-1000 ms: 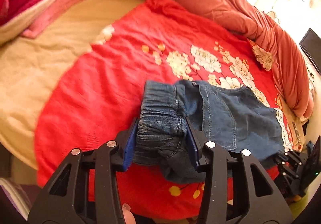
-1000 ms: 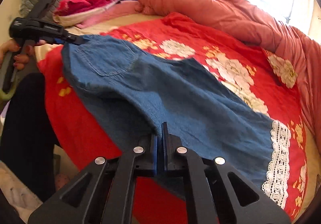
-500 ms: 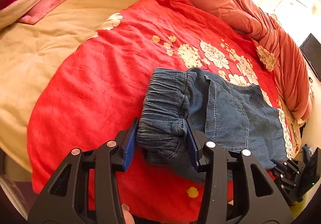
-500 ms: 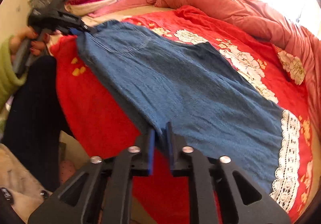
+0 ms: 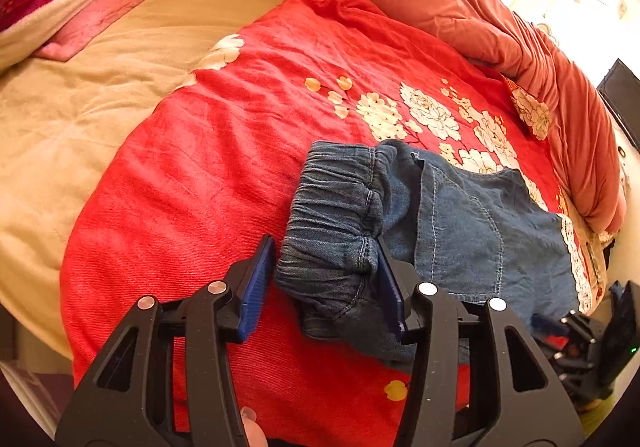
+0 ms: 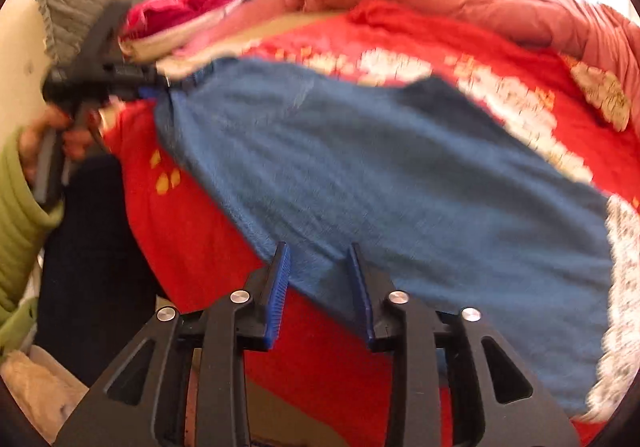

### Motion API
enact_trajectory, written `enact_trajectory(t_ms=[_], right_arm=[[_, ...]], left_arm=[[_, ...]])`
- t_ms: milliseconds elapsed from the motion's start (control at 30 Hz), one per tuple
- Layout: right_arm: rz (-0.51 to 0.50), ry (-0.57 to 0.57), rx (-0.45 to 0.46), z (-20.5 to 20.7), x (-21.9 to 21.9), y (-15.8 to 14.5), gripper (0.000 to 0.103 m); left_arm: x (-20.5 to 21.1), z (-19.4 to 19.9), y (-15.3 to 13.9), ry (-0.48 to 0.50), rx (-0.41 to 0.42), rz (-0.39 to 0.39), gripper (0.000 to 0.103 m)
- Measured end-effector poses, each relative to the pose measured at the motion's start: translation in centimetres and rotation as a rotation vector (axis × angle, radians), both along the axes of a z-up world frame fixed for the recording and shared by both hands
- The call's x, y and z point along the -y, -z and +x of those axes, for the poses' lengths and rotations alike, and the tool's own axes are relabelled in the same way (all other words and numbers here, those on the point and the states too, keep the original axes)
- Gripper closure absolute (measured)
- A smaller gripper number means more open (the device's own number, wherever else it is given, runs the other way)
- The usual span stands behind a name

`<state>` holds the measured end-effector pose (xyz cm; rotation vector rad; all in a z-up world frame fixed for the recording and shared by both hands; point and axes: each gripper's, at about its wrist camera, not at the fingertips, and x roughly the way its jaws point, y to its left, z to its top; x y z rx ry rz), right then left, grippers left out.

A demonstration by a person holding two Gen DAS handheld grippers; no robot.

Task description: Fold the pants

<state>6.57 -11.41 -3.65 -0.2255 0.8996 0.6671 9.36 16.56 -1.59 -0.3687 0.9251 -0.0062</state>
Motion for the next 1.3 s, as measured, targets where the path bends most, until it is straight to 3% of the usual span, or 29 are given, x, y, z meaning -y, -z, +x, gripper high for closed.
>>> enact_trajectory(t_ms=[100, 200, 333, 600, 900, 1100, 1300], right_arm=[[0.006, -0.006, 0.011, -0.7, -0.4, 0.3, 0.057], [-0.013, -0.014, 0.026, -0.8, -0.8, 0.2, 0.056], [0.105, 0.010, 0.004, -0.5, 1.3, -1.3, 0.056], [0.238, 0.269, 0.090, 1.1, 10.6, -5.9, 0.053], [0.250, 0.533, 0.058, 5.4, 20.9, -6.5, 0.053], [0.314, 0.561, -0.036, 9.9, 24.8, -4.7, 0.050], [0.391, 0.559, -0.137, 14.8, 26.9, -3.0, 0.050]], left_arm=[[0.4, -0.1, 0.1, -0.002, 0.010, 0.035, 0.060], [0.2, -0.5, 0.1, -0.016, 0.018, 0.022, 0.058], [0.3, -2.3, -1.2, -0.029, 0.046, 0.032, 0.057], [1.3, -4.8, -5.7, -0.024, 0.135, 0.103, 0.049], [10.9, 1.9, -7.4, 0.217, 0.167, 0.133, 0.045], [16.9, 7.4, -5.6, 0.355, 0.111, 0.180, 0.045], [19.3, 11.8, -3.7, 0.427, 0.030, 0.201, 0.045]])
